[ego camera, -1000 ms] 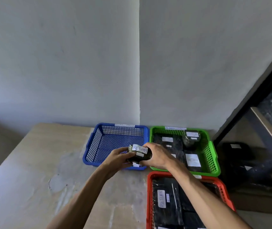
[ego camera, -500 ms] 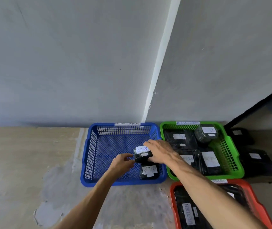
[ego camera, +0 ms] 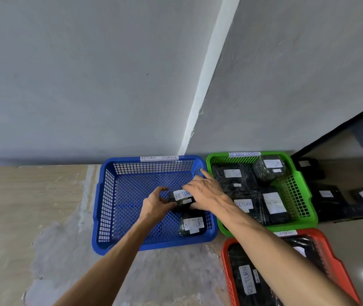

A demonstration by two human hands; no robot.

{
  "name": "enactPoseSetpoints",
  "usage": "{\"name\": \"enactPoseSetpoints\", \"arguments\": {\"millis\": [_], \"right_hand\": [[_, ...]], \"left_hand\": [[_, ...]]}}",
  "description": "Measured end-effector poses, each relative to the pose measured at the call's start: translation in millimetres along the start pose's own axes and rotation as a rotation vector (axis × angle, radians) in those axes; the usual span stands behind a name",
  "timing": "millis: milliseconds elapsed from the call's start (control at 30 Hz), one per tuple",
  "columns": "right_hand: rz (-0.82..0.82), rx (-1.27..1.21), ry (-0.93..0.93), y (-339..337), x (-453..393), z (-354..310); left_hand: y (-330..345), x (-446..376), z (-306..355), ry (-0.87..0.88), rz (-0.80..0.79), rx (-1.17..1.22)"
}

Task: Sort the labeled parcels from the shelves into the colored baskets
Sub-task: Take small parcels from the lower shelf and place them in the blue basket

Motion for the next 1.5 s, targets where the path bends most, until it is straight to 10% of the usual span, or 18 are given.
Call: {"name": "enactPoseSetpoints", "arguments": {"millis": [400, 533, 1500], "right_hand": [[0.475, -0.249, 0.025, -1.9, 61.2, 12.1], [0.609, -0.504, 0.317, -1.9, 93.8, 24.8], [0.676, -0.928, 0.465, 3.0, 229.7, 86.5]], "left_hand": [[10.8, -13.9, 35.7, 0.379, -0.154, -0.478], [19.0, -14.8, 49.5, 0.469, -0.177, -0.58], [88.8, 131.7, 192.8, 0.661, -0.005, -0.53]]}}
Point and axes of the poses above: each hand's wrist, its own x-axis away from the middle knuckle, its own y-axis out of the palm, z = x × y, the point moved 8 cm from there along -x, towards the middle knuckle, and after that the axes turned 1 degree about -y, right-handed, at the moved point
